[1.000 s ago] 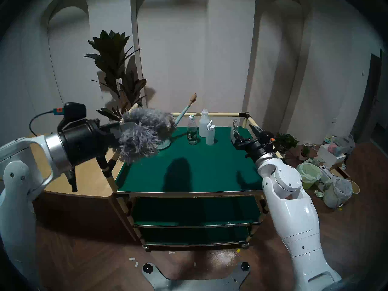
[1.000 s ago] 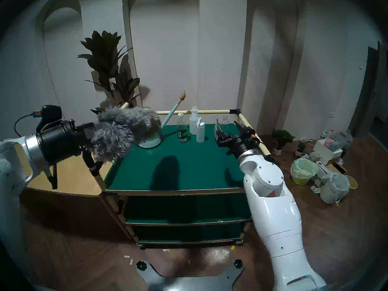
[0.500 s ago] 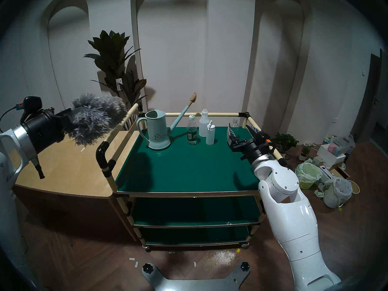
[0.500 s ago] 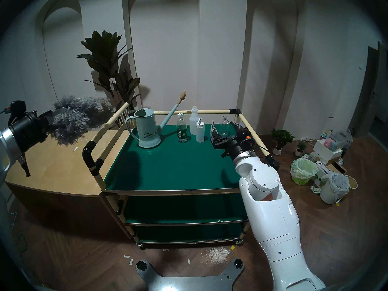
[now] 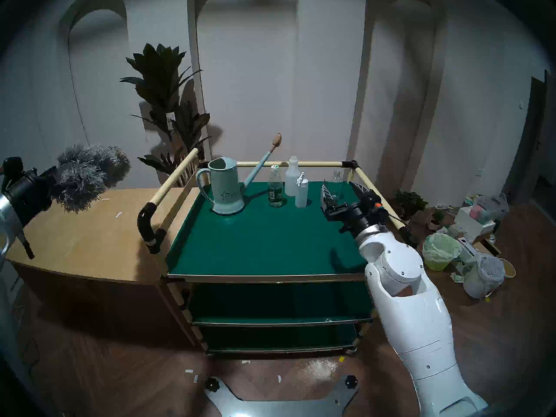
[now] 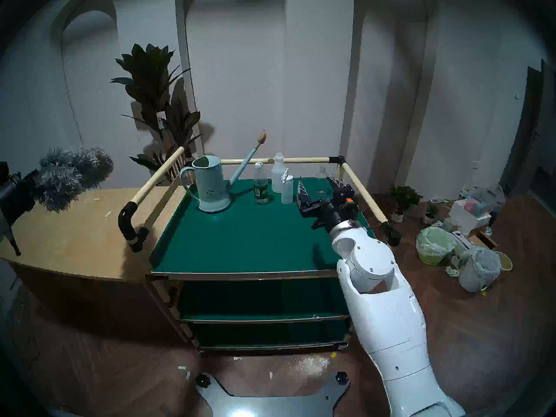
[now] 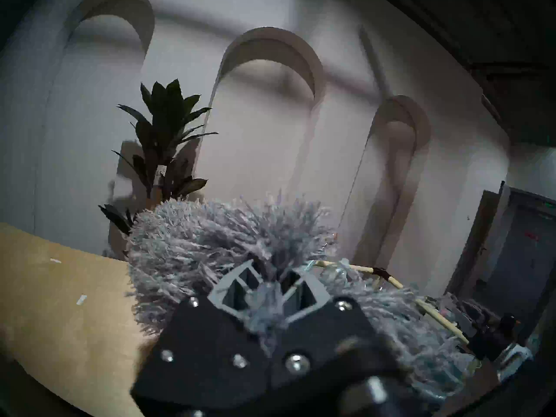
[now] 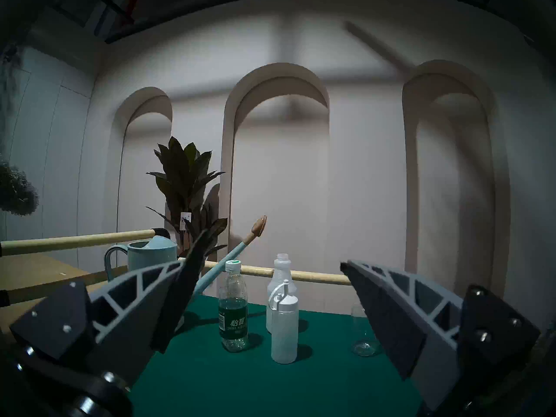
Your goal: Dust the shelf with the duster
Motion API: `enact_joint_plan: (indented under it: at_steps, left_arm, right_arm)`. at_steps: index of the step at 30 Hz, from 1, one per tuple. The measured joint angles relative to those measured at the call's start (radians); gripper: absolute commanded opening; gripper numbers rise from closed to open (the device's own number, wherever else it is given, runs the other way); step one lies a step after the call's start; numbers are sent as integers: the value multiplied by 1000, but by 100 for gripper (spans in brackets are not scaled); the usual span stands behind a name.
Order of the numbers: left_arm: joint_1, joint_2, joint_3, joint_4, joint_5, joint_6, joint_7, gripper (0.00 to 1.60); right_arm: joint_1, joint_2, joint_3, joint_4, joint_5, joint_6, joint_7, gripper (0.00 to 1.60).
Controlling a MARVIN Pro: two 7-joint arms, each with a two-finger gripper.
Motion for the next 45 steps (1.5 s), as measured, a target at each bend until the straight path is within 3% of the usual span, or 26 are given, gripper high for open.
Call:
enact_joint_plan:
  at_steps: [9, 22, 45]
  left_arm:
    - [65, 31, 103, 113, 197, -125, -59, 0]
    - [97, 95, 231, 285, 482, -321, -73, 0]
    - [95, 195, 479, 491, 921, -666, 11, 0]
  right_arm:
    - [0, -2, -12, -1, -14, 0, -20, 160]
    - [-9, -5, -35, -2, -34, 0, -49, 160]
    - [-23, -10, -70, -2, -64, 0, -102, 160]
